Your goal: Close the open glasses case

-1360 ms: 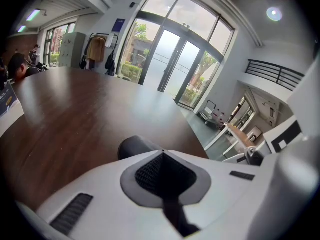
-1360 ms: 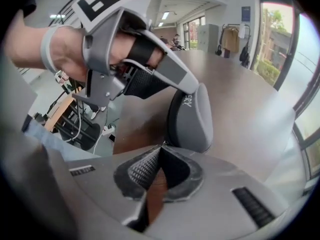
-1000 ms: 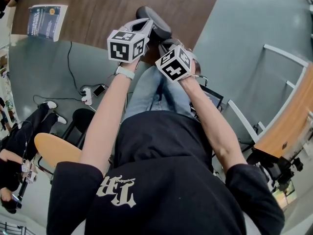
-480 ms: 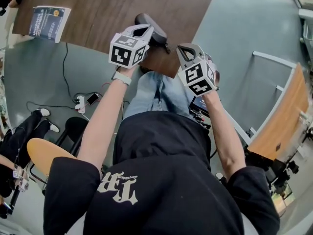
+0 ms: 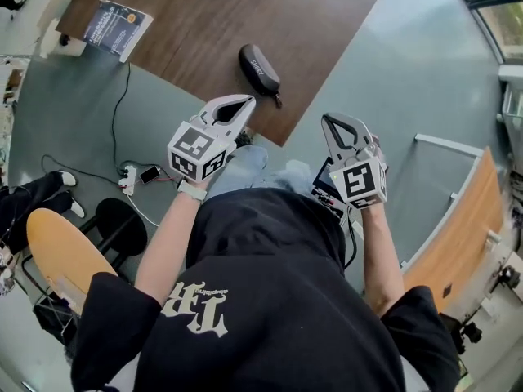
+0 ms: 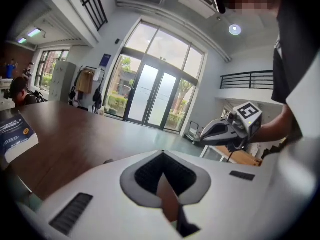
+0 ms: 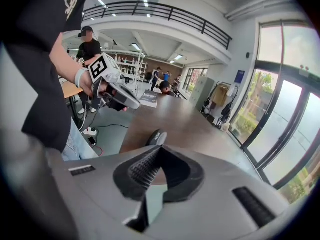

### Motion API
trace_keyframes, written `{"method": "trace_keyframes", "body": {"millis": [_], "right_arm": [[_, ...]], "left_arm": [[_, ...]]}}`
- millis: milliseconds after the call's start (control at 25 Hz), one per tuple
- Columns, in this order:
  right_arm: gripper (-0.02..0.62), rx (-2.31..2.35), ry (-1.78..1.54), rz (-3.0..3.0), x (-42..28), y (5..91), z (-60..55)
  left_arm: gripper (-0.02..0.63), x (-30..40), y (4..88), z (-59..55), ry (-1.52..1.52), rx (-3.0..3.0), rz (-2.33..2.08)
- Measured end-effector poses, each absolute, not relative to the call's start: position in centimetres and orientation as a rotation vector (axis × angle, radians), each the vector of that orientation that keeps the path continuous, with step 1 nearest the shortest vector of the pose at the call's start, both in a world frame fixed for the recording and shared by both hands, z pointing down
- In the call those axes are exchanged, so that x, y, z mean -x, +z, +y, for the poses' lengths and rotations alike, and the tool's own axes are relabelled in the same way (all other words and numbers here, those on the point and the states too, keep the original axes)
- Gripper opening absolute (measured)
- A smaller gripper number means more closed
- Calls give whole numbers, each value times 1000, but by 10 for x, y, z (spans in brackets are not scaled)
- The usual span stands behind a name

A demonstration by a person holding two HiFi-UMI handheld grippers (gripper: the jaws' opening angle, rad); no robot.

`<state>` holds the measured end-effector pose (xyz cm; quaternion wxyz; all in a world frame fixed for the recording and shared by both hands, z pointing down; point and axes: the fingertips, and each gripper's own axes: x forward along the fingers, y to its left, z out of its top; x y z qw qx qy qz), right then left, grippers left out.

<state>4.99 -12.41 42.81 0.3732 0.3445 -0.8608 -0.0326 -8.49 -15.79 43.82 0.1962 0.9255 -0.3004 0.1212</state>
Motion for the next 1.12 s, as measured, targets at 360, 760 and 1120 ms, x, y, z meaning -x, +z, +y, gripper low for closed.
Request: {"method": "trace_keyframes", "body": {"millis": [360,760,1120], "right_arm": [[-12,-937,-171,-2342,-115,375,-22],[-12,-1035,-134,-2365,-208,367,106],[-12,-1143,-84,-2406,-248,356,186]], "left_arm": [[6,62,396,-36,219,-2559,-974],[6,3,377,101,166,-2548,-1058],[6,-29,368,191,189,-2580,-1046]]}}
